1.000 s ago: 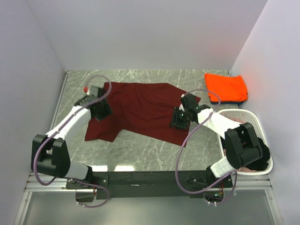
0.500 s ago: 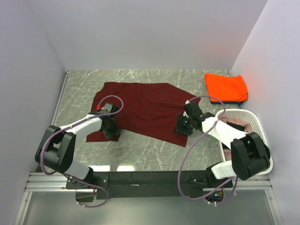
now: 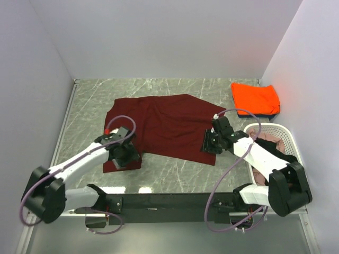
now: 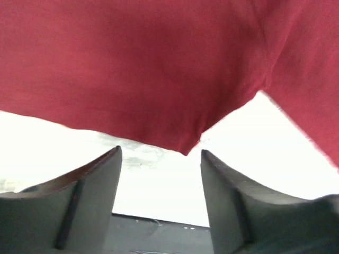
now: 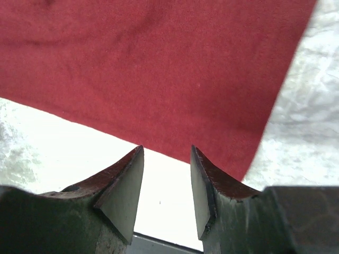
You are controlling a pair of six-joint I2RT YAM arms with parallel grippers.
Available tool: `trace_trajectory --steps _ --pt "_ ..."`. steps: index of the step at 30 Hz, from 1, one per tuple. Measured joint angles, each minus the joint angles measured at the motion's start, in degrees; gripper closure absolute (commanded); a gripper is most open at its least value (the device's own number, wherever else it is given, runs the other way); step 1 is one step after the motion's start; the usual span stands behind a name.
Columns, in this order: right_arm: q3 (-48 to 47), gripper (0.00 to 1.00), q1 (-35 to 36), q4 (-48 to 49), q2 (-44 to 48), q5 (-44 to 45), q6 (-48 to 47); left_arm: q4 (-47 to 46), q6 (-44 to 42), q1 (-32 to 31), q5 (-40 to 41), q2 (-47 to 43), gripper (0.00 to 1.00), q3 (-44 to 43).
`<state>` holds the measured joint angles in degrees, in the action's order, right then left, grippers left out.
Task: Fold and stack the t-shirts
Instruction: Flatten the tshirt out
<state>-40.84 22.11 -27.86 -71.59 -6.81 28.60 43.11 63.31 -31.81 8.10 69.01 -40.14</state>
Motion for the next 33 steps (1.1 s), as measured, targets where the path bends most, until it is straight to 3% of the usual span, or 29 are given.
trace_trajectory --steps 2,4,7,9,15,33 --pt "-0.02 0.49 -0.02 -0.92 1.33 0.44 -0.28 2.51 0.92 2.21 1.79 -2.51 0.04 -0.87" --pt "-0.02 0.49 -0.02 -1.79 2.4 0.85 -0.63 3.82 0.81 5.9 3.23 -3.87 0.02 -1.07" --pt "-0.02 0.47 -0.02 -3.15 3.89 1.36 -1.01 4.59 0.57 12.39 4.66 -5.33 0.05 -0.24" --pt "-0.02 0.47 -0.02 -3.76 4.85 1.4 -1.05 4.94 0.35 16.59 5.73 -6.32 0.13 0.68" --pt "0.02 0.47 -0.02 -4.72 7.74 1.31 -1.14 4.37 -1.55 23.06 6.78 -4.0 0.24 0.72" --pt "2.01 0.47 -0.02 -5.09 10.21 1.18 -2.12 -2.29 -4.13 27.1 7.26 6.16 0.25 3.19"
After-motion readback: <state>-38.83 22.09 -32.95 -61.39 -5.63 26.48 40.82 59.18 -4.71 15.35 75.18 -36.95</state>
